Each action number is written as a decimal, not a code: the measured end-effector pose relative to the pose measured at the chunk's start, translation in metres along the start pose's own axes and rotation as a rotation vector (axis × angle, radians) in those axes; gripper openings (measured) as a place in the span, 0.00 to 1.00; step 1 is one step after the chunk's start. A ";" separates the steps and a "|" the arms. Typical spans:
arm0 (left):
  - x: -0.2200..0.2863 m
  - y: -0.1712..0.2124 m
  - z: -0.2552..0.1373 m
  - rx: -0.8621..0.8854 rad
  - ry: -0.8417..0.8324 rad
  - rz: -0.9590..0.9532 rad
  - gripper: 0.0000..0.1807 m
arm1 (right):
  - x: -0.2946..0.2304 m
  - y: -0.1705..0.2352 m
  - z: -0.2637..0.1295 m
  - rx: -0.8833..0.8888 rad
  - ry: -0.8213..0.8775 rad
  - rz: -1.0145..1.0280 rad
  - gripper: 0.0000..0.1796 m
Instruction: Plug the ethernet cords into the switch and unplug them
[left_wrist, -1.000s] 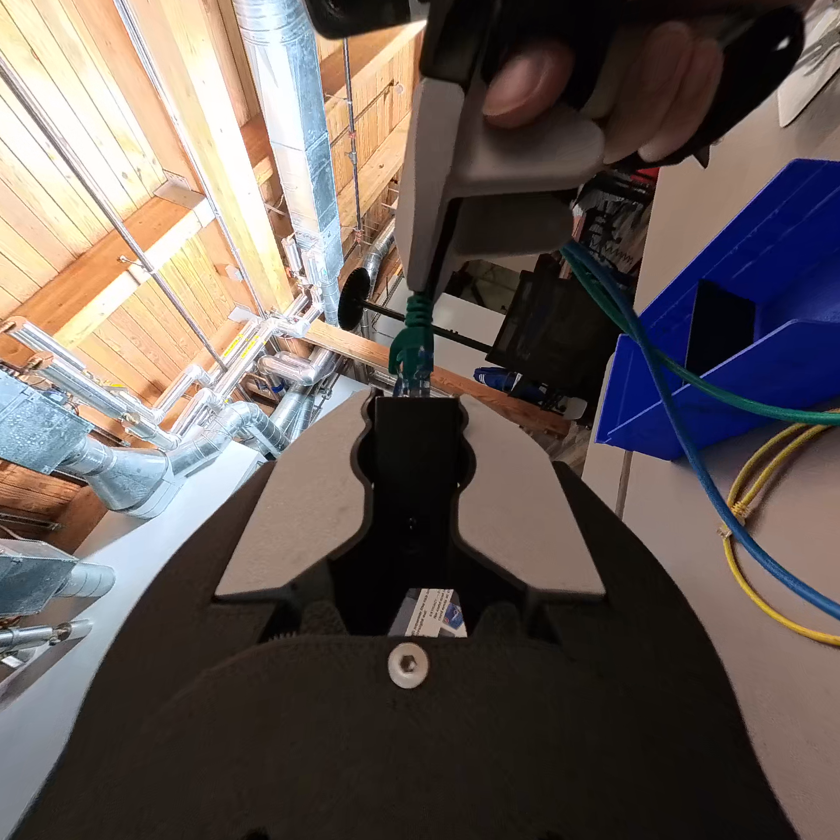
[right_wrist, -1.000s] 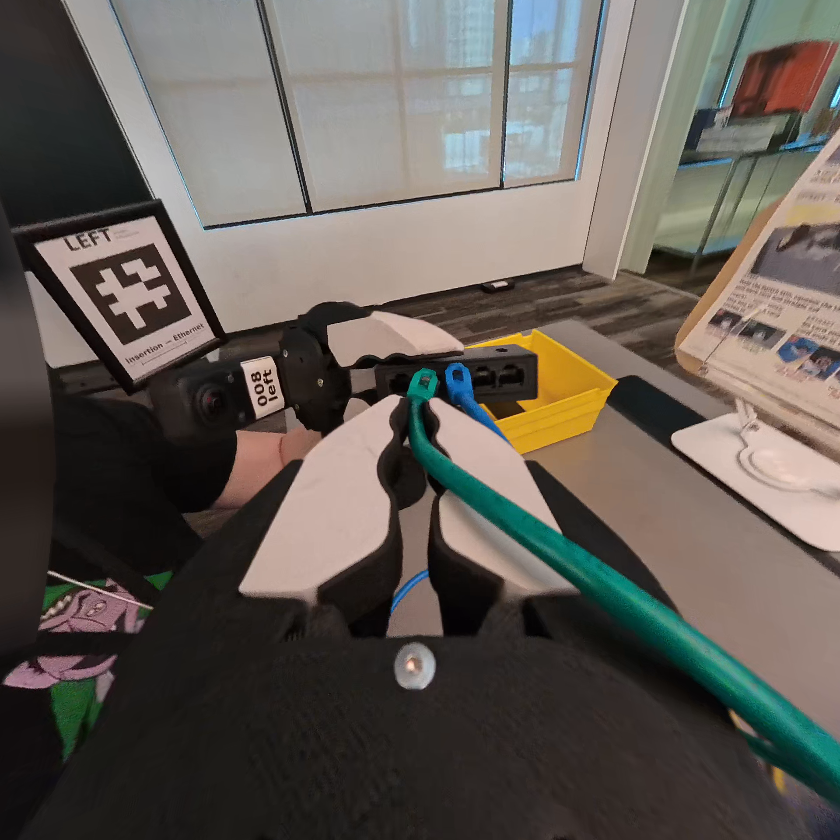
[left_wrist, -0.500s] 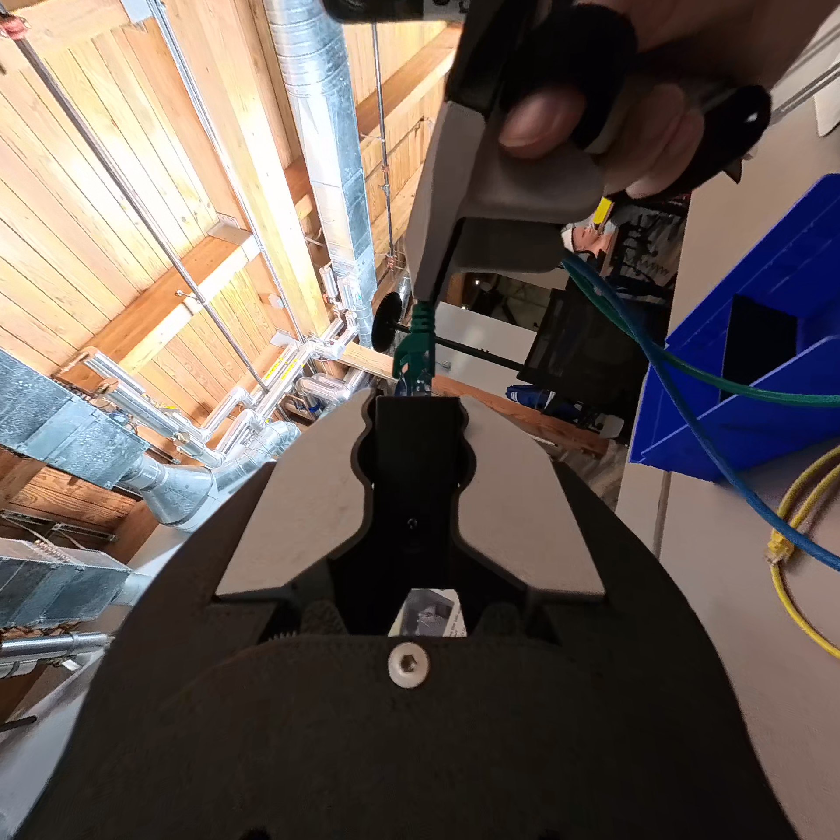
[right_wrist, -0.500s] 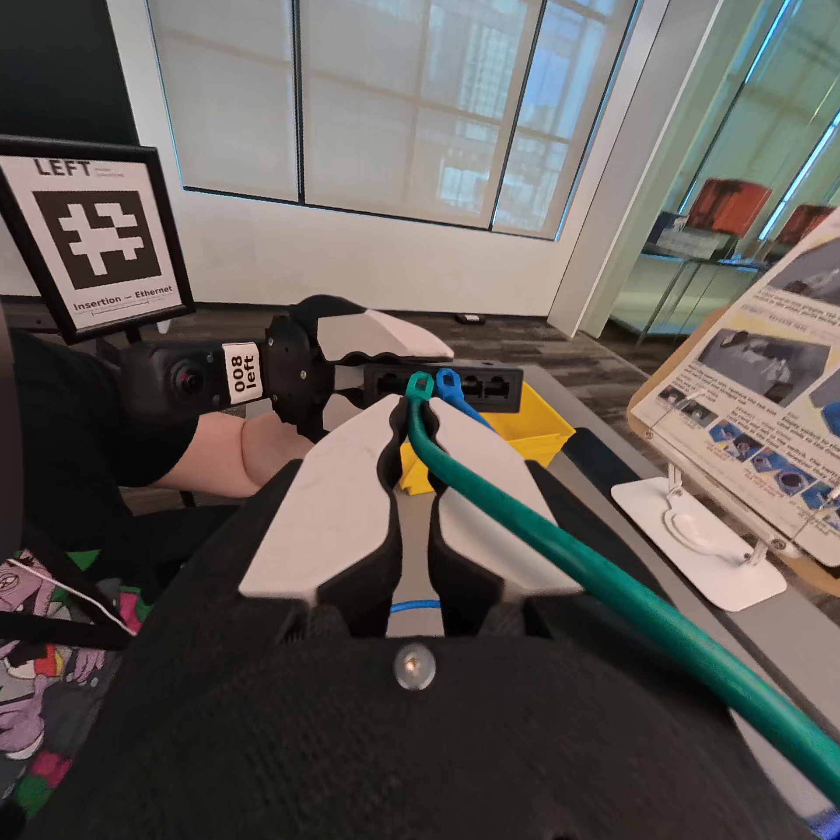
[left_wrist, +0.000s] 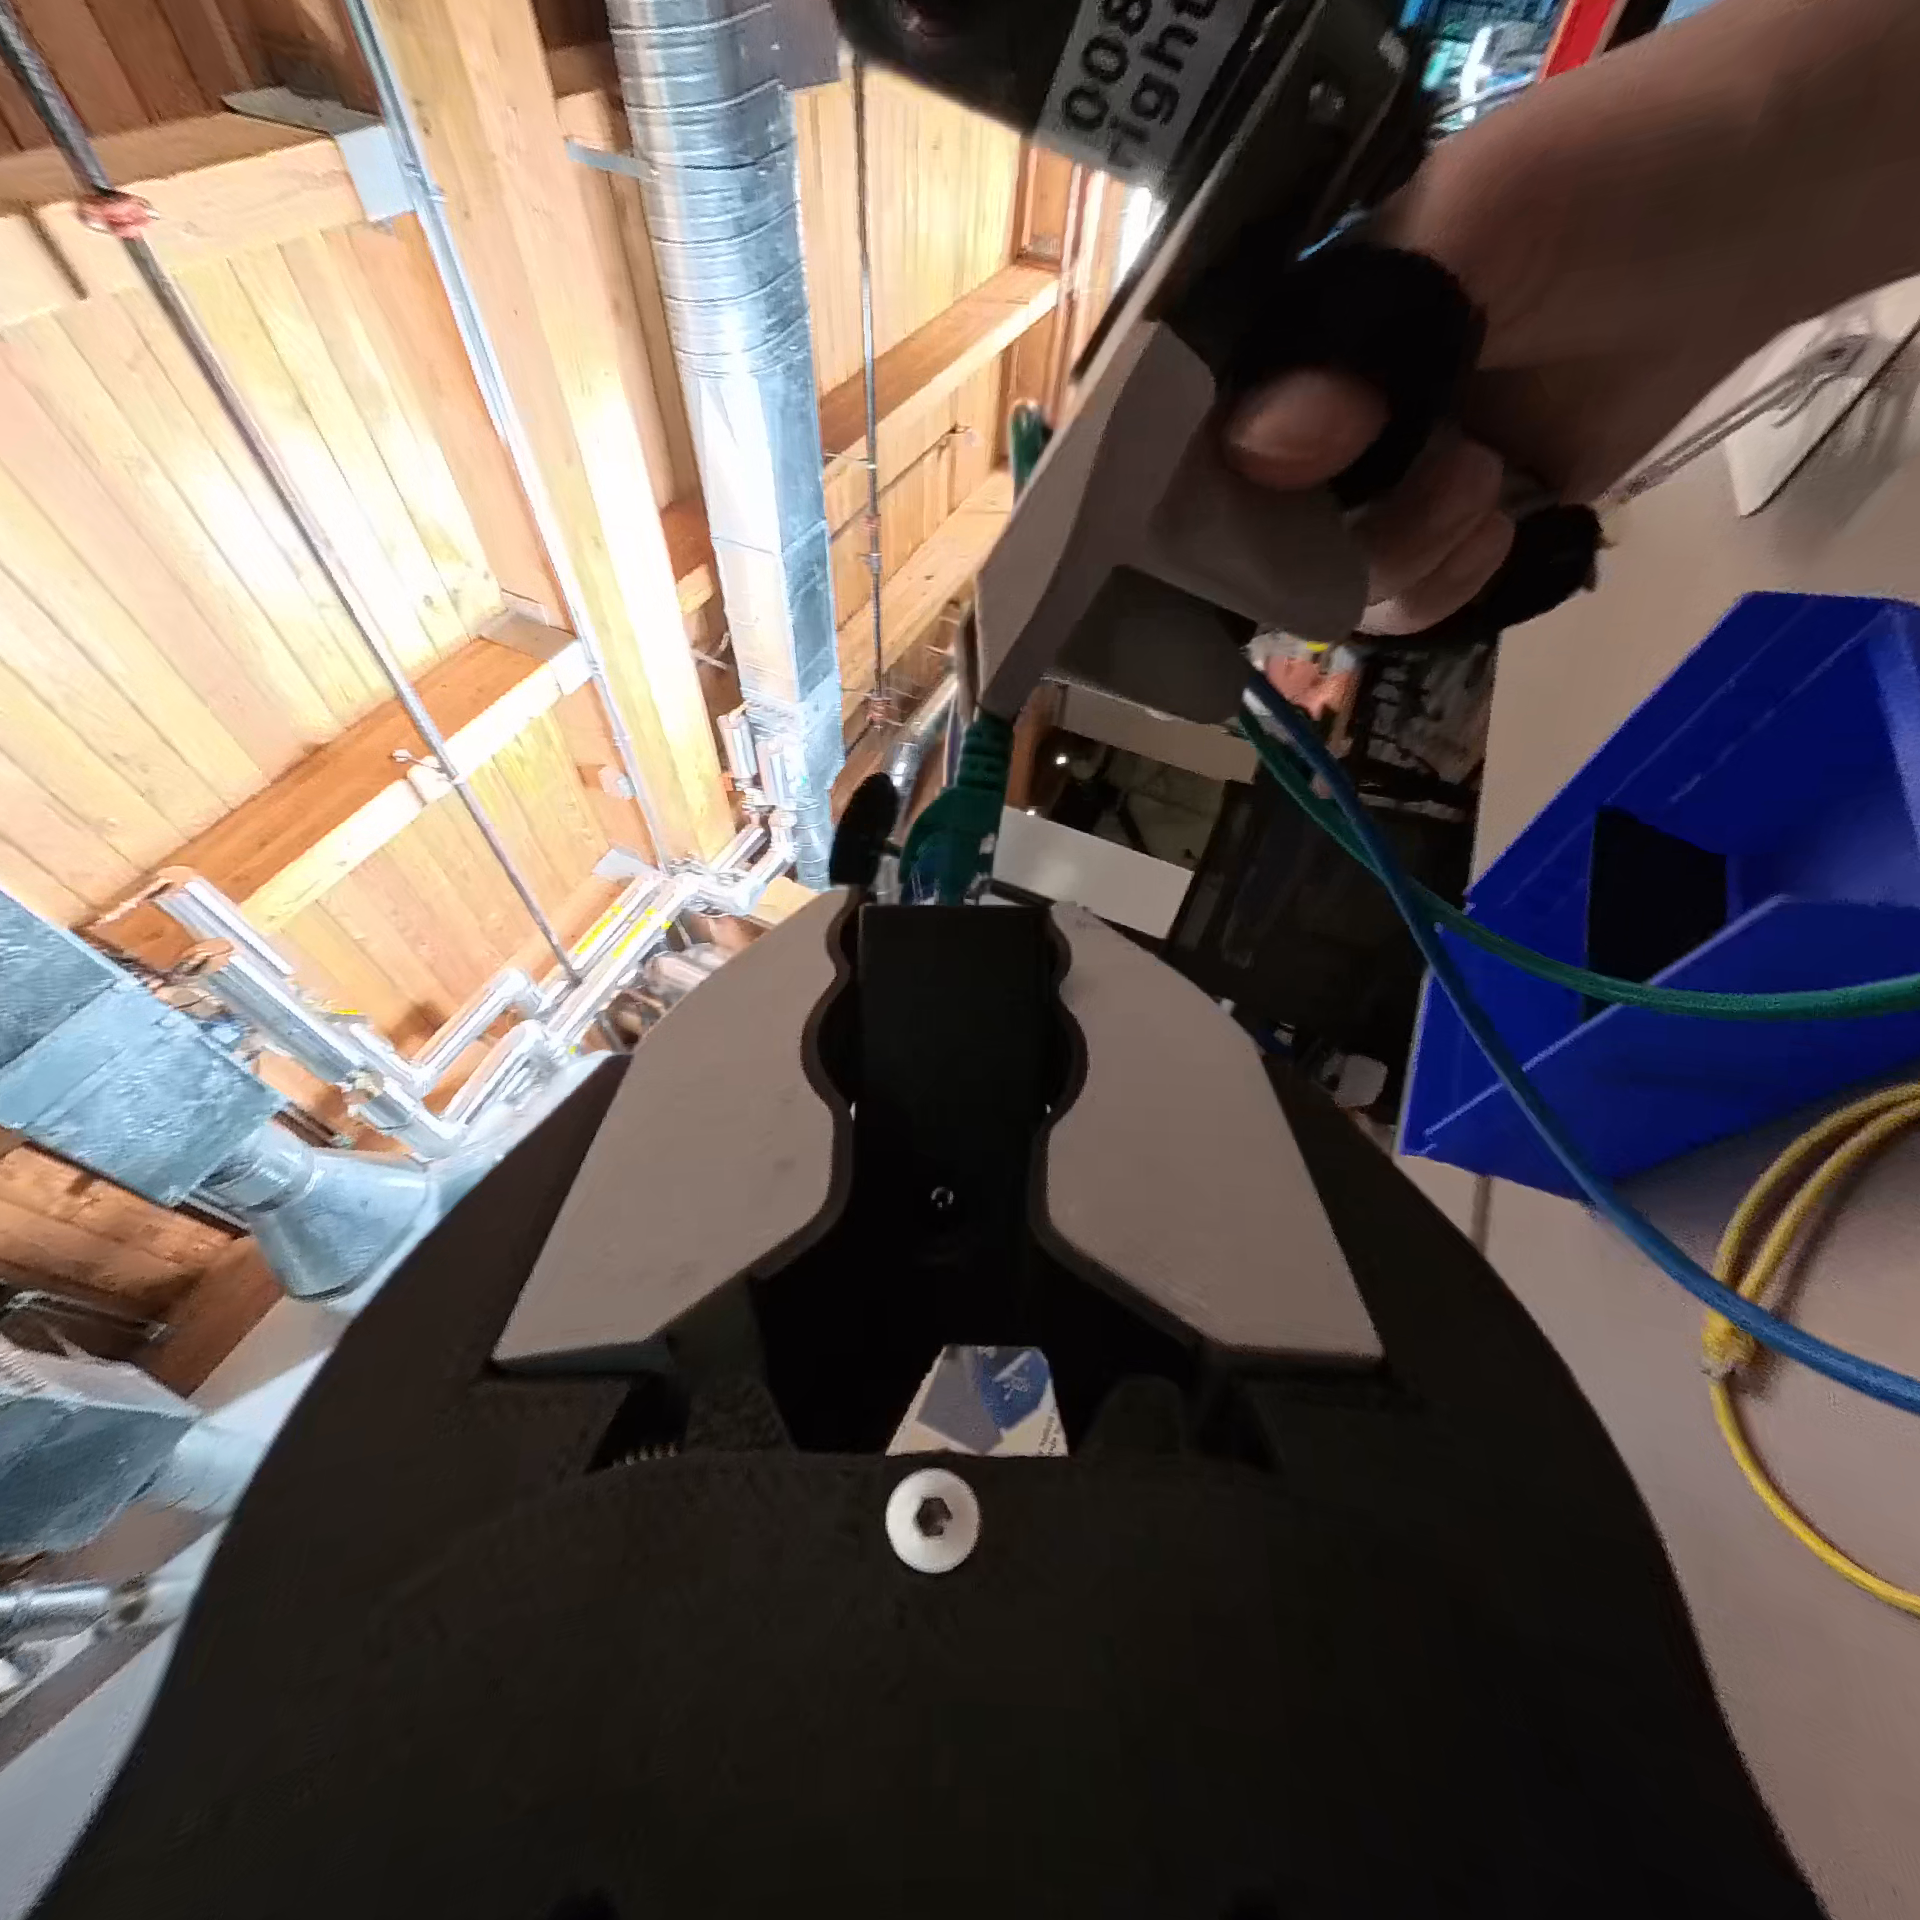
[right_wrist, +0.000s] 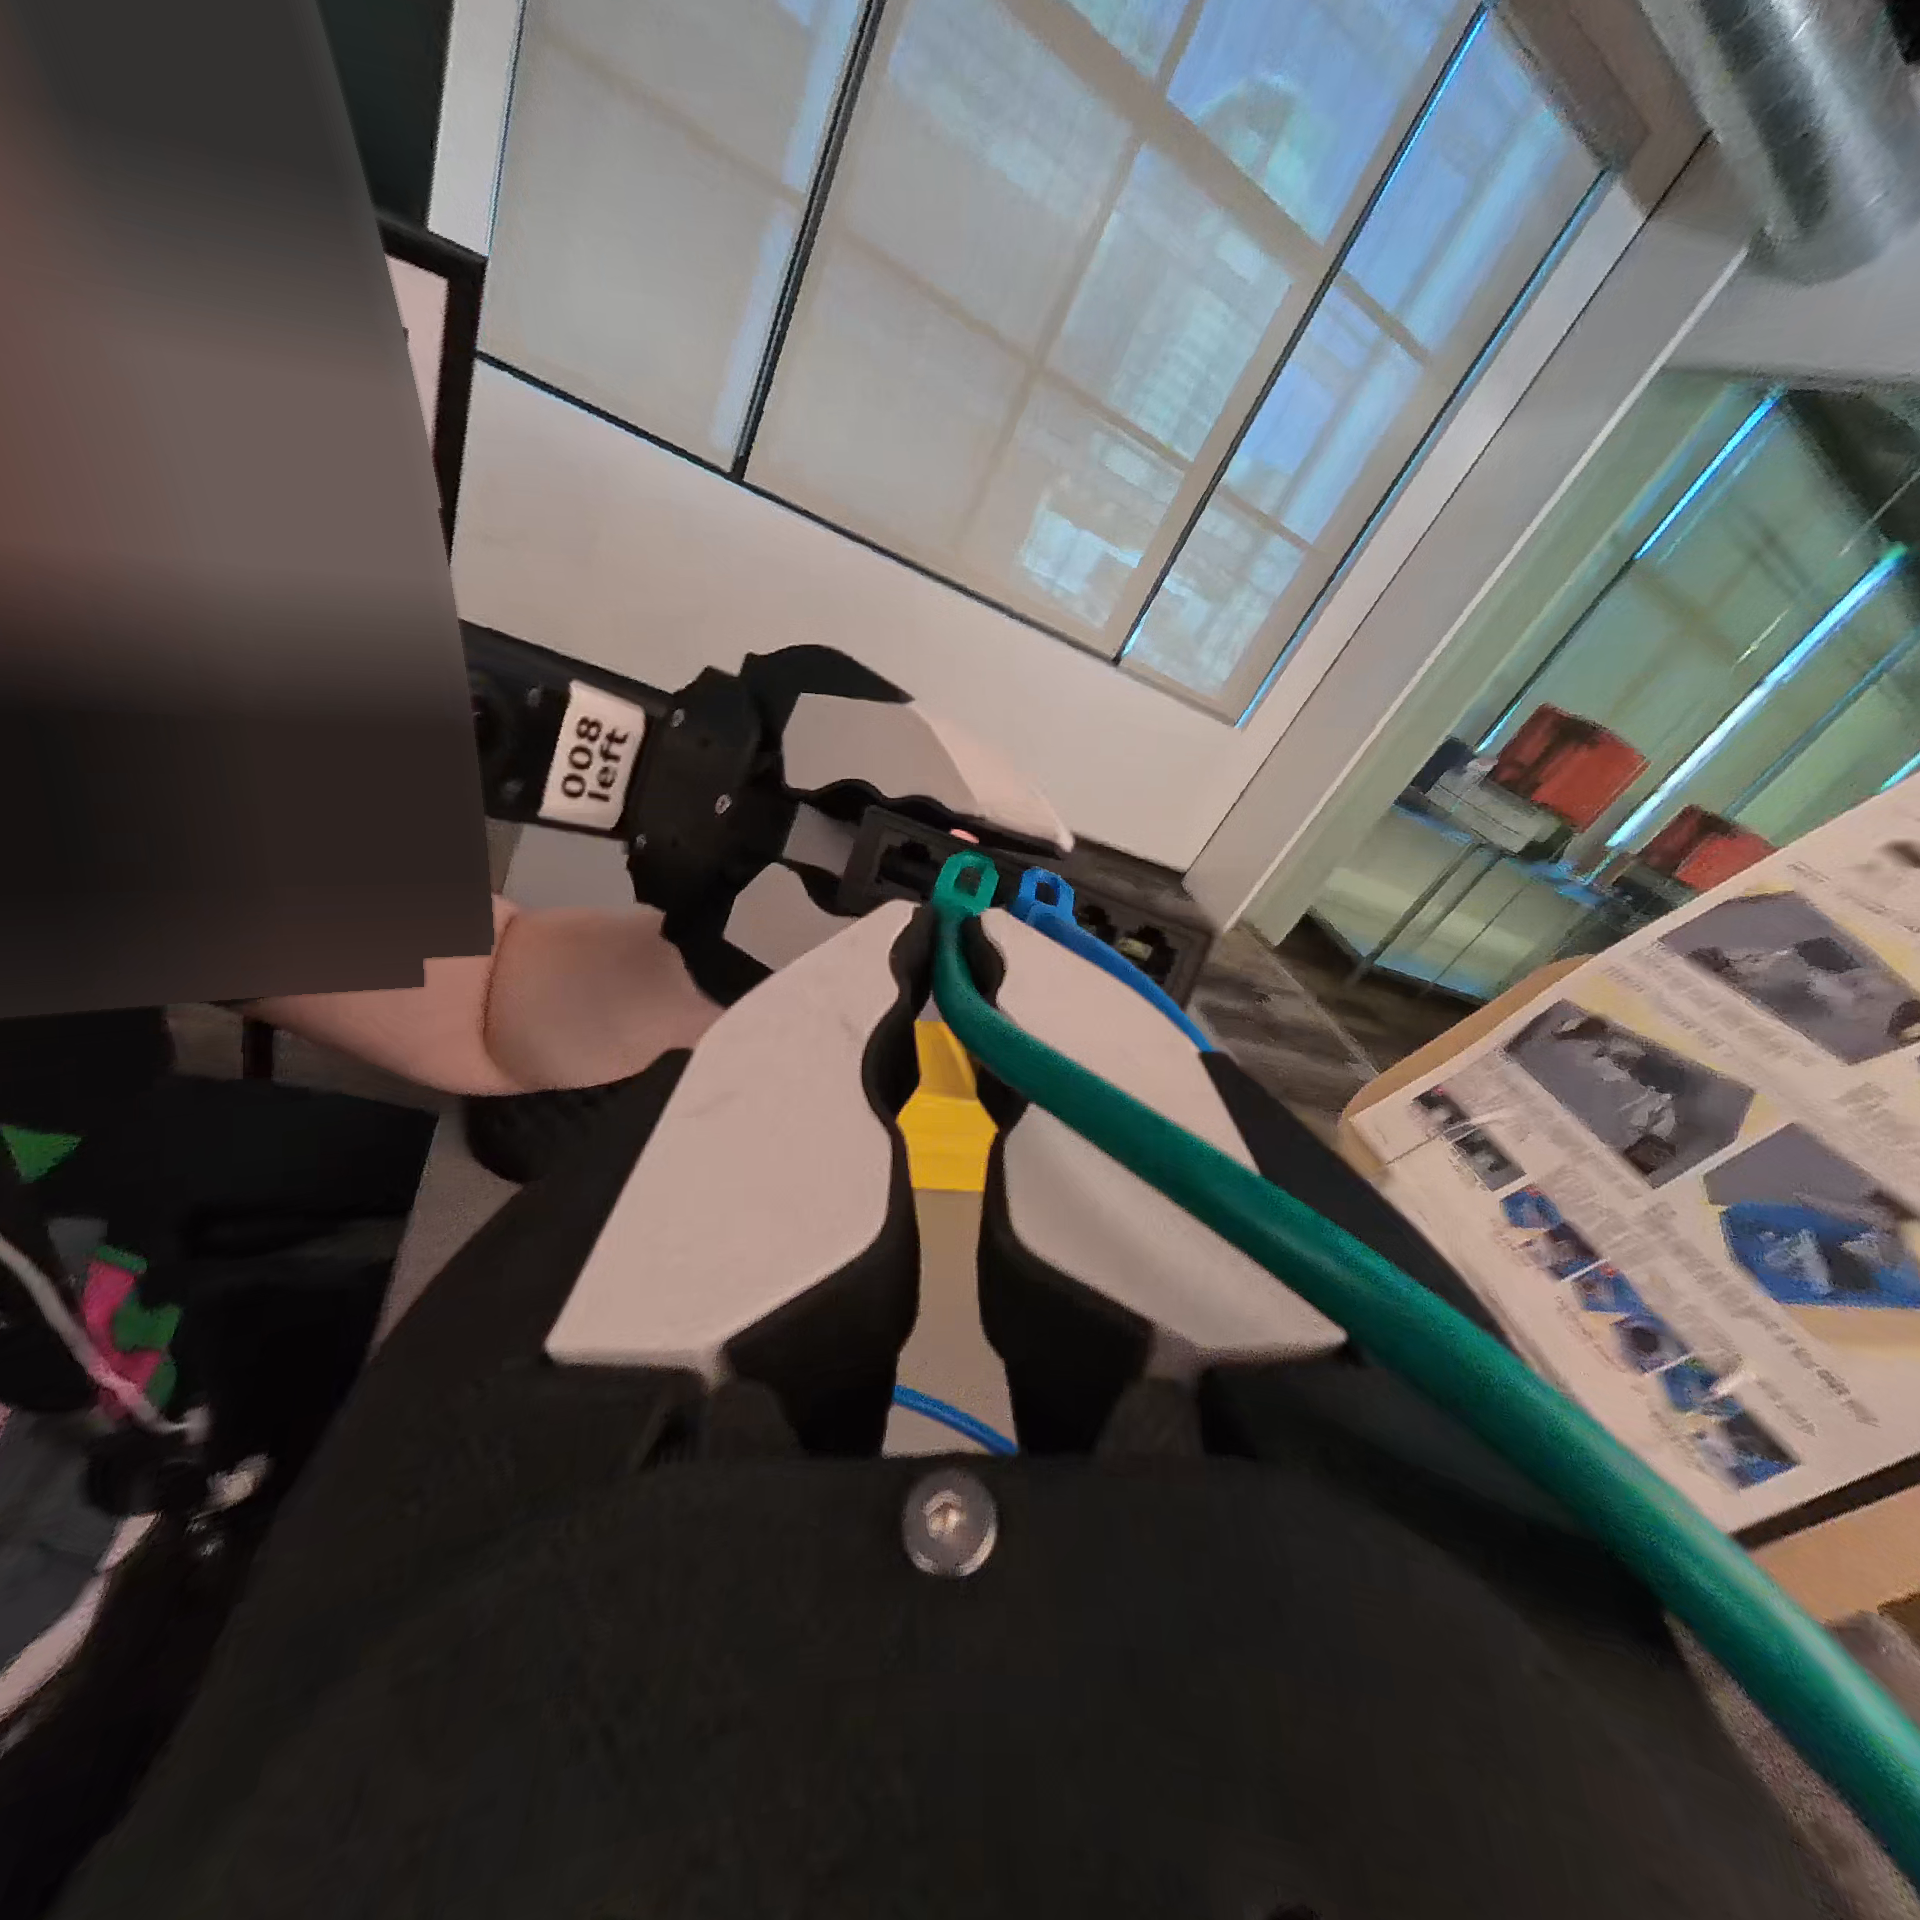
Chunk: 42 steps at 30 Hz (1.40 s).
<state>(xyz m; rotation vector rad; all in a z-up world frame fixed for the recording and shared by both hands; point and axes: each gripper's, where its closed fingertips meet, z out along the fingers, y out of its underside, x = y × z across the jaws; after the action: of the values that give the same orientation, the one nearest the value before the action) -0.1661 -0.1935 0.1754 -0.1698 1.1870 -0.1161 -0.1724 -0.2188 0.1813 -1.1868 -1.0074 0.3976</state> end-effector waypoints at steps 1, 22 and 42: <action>0.002 -0.001 0.000 0.003 0.011 0.000 0.15 | -0.001 0.001 0.000 -0.018 -0.027 0.044 0.03; 0.011 -0.011 -0.003 0.008 0.083 0.033 0.15 | -0.008 0.007 -0.004 0.035 -0.022 0.251 0.03; 0.023 -0.009 0.002 0.019 0.124 -0.041 0.14 | -0.002 0.023 -0.006 -0.109 -0.046 0.390 0.04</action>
<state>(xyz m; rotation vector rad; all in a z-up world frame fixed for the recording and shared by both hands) -0.1555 -0.2060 0.1565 -0.1719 1.3061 -0.1761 -0.1628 -0.2153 0.1596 -1.4831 -0.8423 0.6863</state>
